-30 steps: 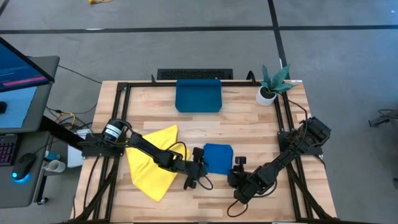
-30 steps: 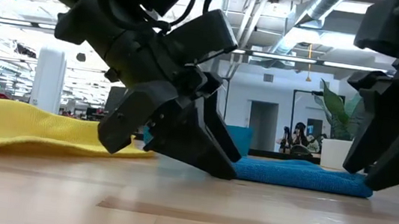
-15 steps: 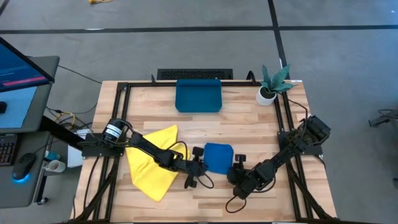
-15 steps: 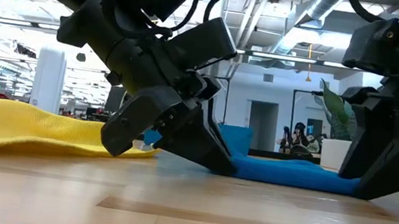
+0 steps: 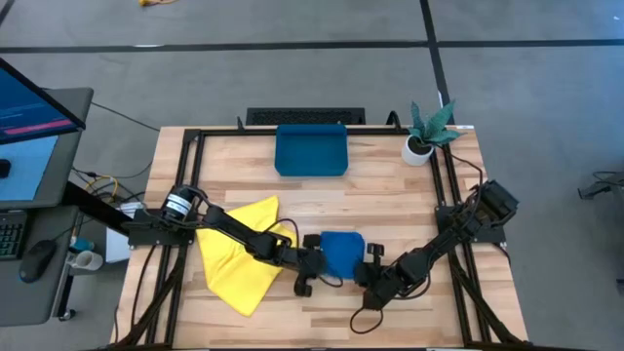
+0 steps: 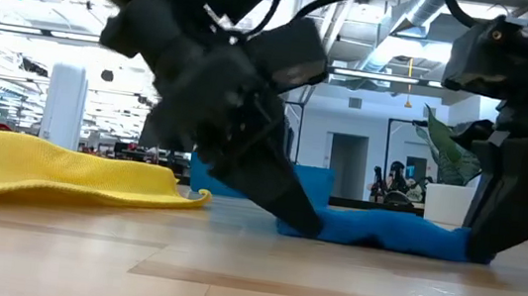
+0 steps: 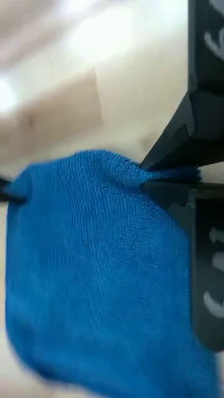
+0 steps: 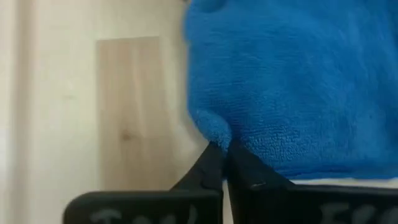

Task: Roll microfiber towels into tight, uniform cylinder then place into a basket
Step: Roll the blue microfiber cloth

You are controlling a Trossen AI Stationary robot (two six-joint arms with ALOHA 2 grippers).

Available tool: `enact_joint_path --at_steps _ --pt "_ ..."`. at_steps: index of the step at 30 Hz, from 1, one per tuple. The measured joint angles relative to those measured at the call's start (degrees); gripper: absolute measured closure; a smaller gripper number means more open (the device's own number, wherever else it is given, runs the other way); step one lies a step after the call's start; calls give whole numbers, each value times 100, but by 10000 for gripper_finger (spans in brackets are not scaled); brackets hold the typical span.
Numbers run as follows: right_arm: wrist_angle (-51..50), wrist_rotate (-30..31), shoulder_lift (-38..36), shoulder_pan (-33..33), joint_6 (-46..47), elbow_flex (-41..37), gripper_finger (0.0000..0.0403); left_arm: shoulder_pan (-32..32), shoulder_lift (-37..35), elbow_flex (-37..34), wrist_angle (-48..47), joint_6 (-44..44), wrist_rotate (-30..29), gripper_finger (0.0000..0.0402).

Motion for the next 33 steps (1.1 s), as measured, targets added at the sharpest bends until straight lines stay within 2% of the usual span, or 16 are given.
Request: enact_joint_path --at_steps 3,7,10,13,16,28,33 --pt "4 -473 11 -2 171 145 368 -3 4 379 -731 -459 368 388" --pt "130 -1215 26 -3 483 306 379 -88 21 841 -1704 -840 596 391" --pt "581 -1715 37 -13 647 344 392 -190 27 1044 -2107 -1124 876 391" --pt "1147 -2137 37 -6 655 344 391 -257 28 1135 -2161 -1494 1477 391" --pt "1314 -2187 37 -2 674 346 381 -298 28 1135 -2124 -1774 1836 392" --pt "1325 -2226 32 -447 1959 5 386 -314 26 1130 -2171 -1862 1668 392" --pt "1357 -2241 13 -586 2102 -87 389 -322 20 1130 -2196 -1716 1591 392"
